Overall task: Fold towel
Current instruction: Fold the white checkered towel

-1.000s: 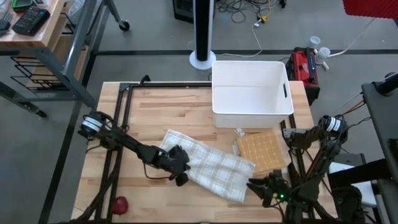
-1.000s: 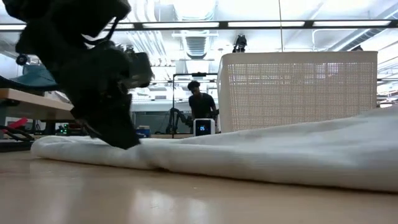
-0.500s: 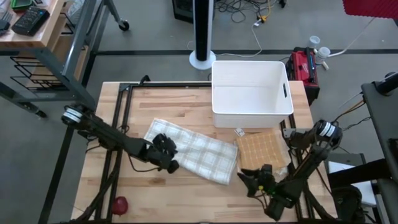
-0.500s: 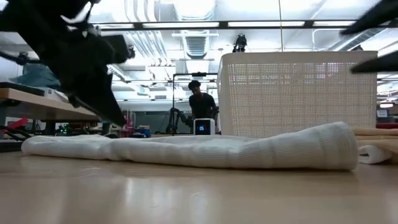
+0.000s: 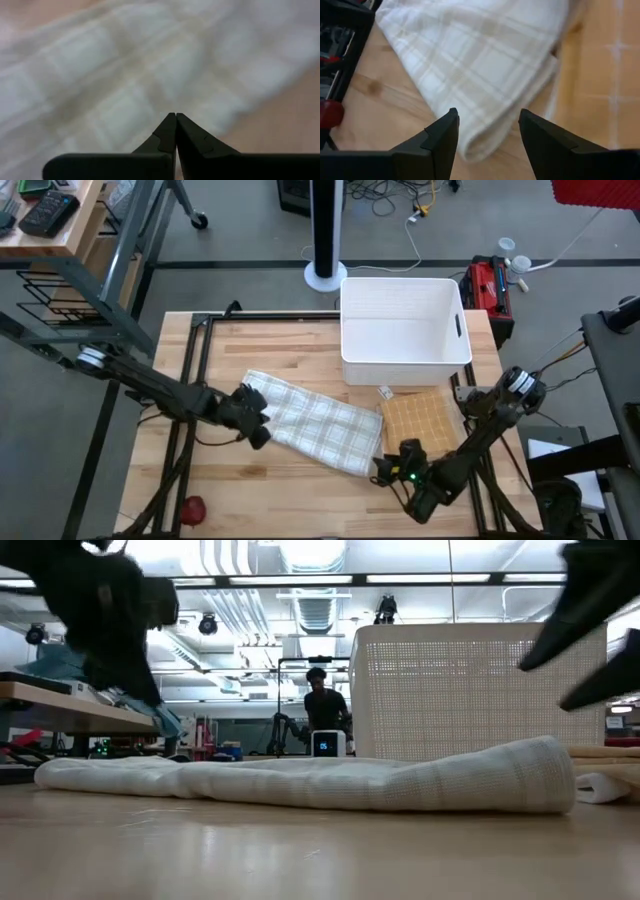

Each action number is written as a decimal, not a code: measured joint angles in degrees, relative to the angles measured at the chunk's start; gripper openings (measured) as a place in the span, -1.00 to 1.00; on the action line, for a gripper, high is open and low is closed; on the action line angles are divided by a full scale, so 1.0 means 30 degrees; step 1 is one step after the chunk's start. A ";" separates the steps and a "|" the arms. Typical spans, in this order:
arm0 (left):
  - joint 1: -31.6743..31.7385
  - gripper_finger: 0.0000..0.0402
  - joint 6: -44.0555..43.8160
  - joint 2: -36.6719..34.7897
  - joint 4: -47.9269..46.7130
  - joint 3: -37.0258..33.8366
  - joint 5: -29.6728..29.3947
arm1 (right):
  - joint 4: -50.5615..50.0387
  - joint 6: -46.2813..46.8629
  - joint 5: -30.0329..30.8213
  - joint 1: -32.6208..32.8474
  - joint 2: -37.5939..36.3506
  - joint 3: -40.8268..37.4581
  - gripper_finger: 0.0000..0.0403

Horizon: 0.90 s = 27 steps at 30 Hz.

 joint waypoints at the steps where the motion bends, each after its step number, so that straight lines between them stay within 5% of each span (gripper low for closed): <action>1: 0.0306 -1.00 0.0536 -0.0710 0.0071 0.0011 0.1042 | 0.0088 -0.0621 -0.0103 -0.0269 -0.0181 0.0111 -0.01; 6: 0.2416 -1.00 0.3886 -0.4023 -0.0793 0.0066 0.3145 | -0.0884 -0.4719 -0.1092 -0.1948 -0.1332 0.0698 -0.01; 14: 0.9293 -1.00 0.8486 -0.6387 -0.2626 -0.0076 0.6111 | -0.3663 -1.3471 -0.6255 -0.6361 -0.3992 0.1406 -0.01; 20: 1.4931 -1.00 1.2577 -0.4548 -0.2443 -0.0448 1.0659 | -0.3691 -1.9838 -0.8277 -0.9633 -0.5691 0.1417 -0.01; 27: 1.7782 -0.86 1.7258 -0.0456 -0.1625 0.0009 1.1359 | -0.3903 -2.6218 -1.2350 -1.3080 -0.5963 0.1409 -0.01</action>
